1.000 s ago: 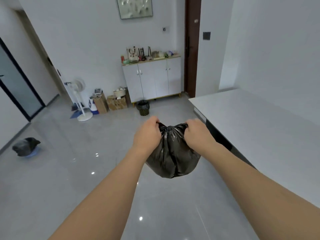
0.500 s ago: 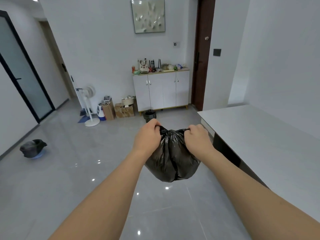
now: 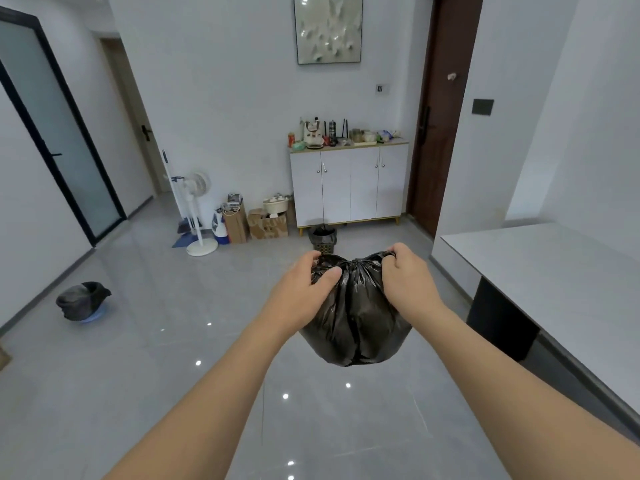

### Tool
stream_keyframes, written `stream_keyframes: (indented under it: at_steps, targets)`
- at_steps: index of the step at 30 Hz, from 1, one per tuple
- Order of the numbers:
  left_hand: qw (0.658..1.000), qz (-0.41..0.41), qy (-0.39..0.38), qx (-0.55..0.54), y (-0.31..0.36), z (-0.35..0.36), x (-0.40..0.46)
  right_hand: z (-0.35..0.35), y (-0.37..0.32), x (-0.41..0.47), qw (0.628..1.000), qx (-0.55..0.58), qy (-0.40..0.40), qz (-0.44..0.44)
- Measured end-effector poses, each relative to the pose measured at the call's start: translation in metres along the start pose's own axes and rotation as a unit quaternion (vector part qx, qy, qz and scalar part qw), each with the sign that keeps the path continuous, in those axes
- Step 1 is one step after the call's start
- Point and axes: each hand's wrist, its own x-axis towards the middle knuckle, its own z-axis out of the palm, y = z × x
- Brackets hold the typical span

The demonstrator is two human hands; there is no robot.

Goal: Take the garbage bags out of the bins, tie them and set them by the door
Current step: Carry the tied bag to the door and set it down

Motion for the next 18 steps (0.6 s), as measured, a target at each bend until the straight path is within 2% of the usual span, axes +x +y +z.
stream_keyframes:
  at_steps: [3, 8, 14, 18]
  targets:
    - [1.0, -0.016, 0.007, 0.015, -0.031, 0.005, 0.05, 0.033, 0.001, 0.046, 1.0, -0.002, -0.006, 0.01]
    - [0.997, 0.0, 0.082, -0.011, -0.055, 0.0, 0.159, 0.078, 0.005, 0.145, 1.0, 0.013, -0.003, 0.017]
    - [0.994, -0.005, 0.11, -0.023, -0.081, -0.022, 0.294, 0.123, -0.001, 0.267, 0.999, 0.033, -0.023, 0.023]
    - [0.995, -0.019, 0.1, -0.009, -0.114, -0.032, 0.374, 0.163, -0.006, 0.34, 0.999, 0.041, -0.029, 0.015]
